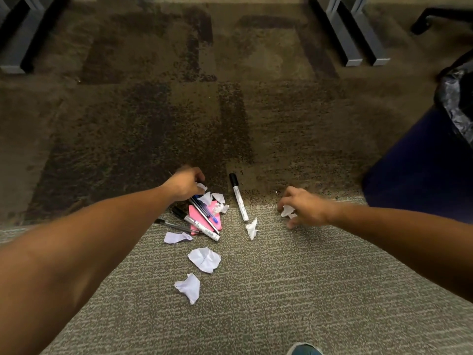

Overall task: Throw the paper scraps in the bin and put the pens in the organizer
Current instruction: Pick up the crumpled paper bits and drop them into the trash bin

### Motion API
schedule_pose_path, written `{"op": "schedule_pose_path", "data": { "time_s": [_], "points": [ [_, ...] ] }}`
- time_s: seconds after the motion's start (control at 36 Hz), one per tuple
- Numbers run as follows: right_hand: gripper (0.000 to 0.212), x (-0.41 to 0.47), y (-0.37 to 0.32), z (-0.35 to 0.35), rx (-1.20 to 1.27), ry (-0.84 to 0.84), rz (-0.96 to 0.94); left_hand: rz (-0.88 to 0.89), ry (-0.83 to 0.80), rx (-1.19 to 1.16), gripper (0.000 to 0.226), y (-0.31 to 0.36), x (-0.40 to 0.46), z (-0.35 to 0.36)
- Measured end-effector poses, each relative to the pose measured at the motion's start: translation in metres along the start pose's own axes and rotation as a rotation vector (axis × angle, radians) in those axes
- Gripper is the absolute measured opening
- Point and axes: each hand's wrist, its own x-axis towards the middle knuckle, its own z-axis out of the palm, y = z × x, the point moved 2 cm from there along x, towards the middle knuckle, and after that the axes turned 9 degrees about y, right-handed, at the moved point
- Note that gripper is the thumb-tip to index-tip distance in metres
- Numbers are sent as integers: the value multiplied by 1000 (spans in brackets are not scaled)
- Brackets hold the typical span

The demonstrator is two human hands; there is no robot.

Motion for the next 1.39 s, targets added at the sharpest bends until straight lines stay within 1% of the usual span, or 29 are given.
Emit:
{"op": "schedule_pose_path", "data": {
  "time_s": [0.08, 0.14, 0.19, 0.31, 0.36, 0.42, 0.47, 0.56, 0.67, 0.75, 0.83, 0.89, 0.97, 1.03, 1.08, 1.17, 1.22, 1.31, 1.36, 1.39],
  "points": [
    [60, -1, 2, 5, -94, 5, -54, 27, 2, 61, 32, -3, 1, 7],
    [57, -1, 2, 8, -109, 11, -88, 39, 17, 78, 30, -3, 1, 10],
    [47, -1, 1, 10, -95, 19, -112, 37, 28, 79, 27, -3, 1, 11],
    [20, 0, -3, 7, -66, 39, -154, 29, 37, 74, 15, -2, 0, 11],
    [12, 2, -4, 7, -63, 31, -135, 34, 33, 75, 9, -2, -1, 11],
    [14, 4, -6, 7, -43, 9, -93, 21, 23, 74, 7, -2, -1, 10],
    [17, 5, -8, 5, 7, -9, -41, 6, 10, 86, 11, 0, -2, 6],
    [14, 5, -11, -1, 125, -47, 36, -14, 9, 41, 16, 2, -4, -2],
    [13, 2, -18, -11, 298, -173, 87, -56, 36, -32, 14, 4, -8, -16],
    [10, -1, -25, -18, 535, -308, 140, -92, 57, -94, 14, 4, -11, -27],
    [17, -5, -31, -29, 693, -387, 183, -149, 69, -201, 18, 4, -14, -36],
    [25, -6, -35, -36, 729, -409, 211, -220, 50, -346, 22, 6, -17, -40],
    [35, -4, -42, -47, 806, -414, 235, -350, -27, -629, 28, 11, -25, -44],
    [38, -4, -46, -52, 852, -412, 228, -366, -68, -707, 33, 14, -28, -46],
    [37, -4, -49, -55, 893, -402, 225, -343, -74, -705, 36, 17, -29, -49],
    [28, -3, -52, -58, 981, -376, 234, -314, -24, -661, 34, 20, -27, -50],
    [24, -1, -53, -59, 1016, -346, 247, -281, 3, -618, 28, 20, -24, -50],
    [19, 0, -58, -60, 992, -304, 250, -230, 18, -564, 10, 20, -22, -47],
    [26, 1, -60, -59, 928, -244, 258, -191, 21, -483, 24, 18, -19, -44],
    [28, 2, -61, -58, 888, -209, 264, -170, 27, -409, 28, 17, -18, -42]
  ]
}}
